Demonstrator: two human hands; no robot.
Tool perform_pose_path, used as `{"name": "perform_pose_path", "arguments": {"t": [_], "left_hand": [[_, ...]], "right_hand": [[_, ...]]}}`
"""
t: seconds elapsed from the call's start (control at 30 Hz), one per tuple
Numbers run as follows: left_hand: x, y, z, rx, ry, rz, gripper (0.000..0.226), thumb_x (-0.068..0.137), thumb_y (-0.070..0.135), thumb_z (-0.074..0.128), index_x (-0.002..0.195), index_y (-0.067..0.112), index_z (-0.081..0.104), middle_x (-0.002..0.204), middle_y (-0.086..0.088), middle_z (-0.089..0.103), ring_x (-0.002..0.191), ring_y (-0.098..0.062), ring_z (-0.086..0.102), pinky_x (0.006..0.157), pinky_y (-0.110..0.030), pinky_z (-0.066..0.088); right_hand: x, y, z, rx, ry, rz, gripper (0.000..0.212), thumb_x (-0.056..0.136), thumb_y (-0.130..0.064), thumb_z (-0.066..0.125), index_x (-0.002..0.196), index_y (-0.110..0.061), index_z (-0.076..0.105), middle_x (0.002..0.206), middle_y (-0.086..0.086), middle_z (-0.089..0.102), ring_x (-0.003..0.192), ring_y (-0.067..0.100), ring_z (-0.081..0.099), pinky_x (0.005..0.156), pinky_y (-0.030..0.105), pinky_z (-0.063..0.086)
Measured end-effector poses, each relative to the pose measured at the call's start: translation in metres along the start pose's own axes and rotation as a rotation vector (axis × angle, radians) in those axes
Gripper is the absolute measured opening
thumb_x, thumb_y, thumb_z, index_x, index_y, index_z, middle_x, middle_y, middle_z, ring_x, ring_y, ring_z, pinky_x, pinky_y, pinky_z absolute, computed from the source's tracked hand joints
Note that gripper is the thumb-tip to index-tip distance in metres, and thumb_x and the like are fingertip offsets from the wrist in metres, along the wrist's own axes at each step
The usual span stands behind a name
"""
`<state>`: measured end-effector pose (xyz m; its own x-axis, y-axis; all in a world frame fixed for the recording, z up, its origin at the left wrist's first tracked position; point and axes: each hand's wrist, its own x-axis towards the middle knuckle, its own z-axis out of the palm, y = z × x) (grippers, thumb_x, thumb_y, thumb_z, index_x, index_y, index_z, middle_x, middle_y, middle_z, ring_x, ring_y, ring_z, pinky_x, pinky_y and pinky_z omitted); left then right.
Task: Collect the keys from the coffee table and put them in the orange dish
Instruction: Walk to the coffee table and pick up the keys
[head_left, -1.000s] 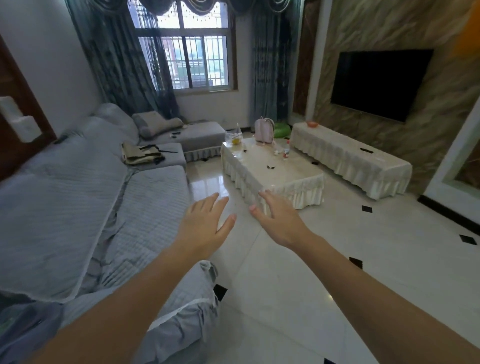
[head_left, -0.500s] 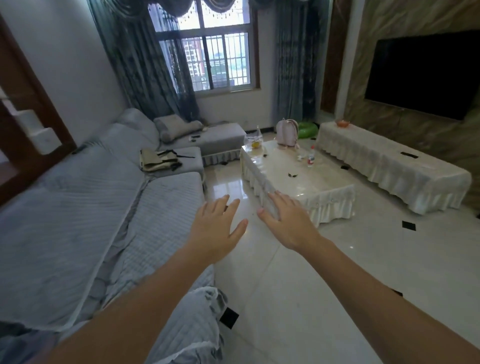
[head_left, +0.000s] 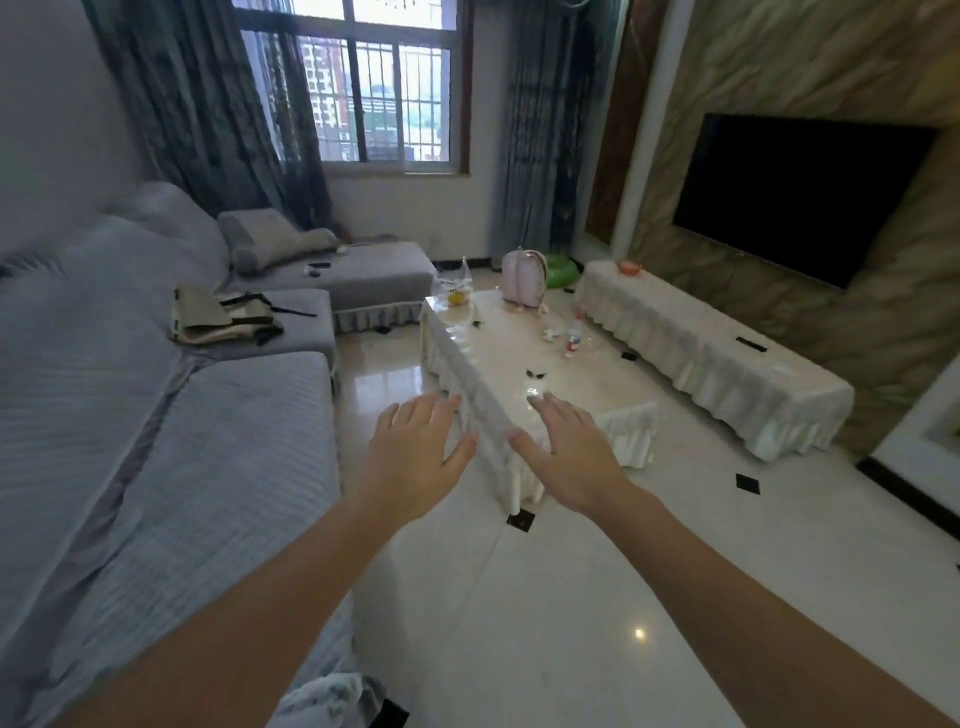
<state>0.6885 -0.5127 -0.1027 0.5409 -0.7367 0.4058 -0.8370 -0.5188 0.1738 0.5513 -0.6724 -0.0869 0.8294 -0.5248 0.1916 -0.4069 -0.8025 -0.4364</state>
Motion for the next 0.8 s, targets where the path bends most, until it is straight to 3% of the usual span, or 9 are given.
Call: {"name": "perform_pose_path", "arguments": {"t": [0.33,0.63,0.8], "left_hand": [[0.118,-0.043,0.047,-0.019,-0.009,0.084,0.059,0.097,0.056,0.027,0.142,0.02,0.042,0.147,-0.008,0.047,0.133,-0.025,0.043,0.111,-0.042,0.03],[0.227,-0.088,0.112,0.086,-0.063,0.024,0.061,0.095,0.058,0.027,0.139,0.02,0.045,0.144,-0.009,0.051,0.128,-0.028,0.049,0.108,-0.045,0.035],[0.292,-0.117,0.129,0.085,-0.091,-0.102,0.067,0.093,0.062,0.016,0.147,0.025,0.031,0.155,-0.007,0.035,0.141,-0.026,0.033,0.116,-0.045,0.023]], "right_hand": [[0.124,0.018,0.024,0.017,0.011,0.072,0.07,0.093,-0.064,0.033,0.151,-0.024,0.027,0.16,0.0,0.023,0.146,0.02,0.017,0.115,0.041,0.016],[0.262,0.061,0.064,0.096,-0.035,0.046,0.069,0.093,-0.063,0.034,0.15,-0.024,0.028,0.16,0.001,0.023,0.146,0.021,0.018,0.114,0.041,0.017],[0.347,0.068,0.078,0.113,-0.074,-0.022,0.068,0.093,-0.062,0.036,0.149,-0.022,0.03,0.158,0.002,0.027,0.144,0.023,0.022,0.113,0.04,0.019]]}}
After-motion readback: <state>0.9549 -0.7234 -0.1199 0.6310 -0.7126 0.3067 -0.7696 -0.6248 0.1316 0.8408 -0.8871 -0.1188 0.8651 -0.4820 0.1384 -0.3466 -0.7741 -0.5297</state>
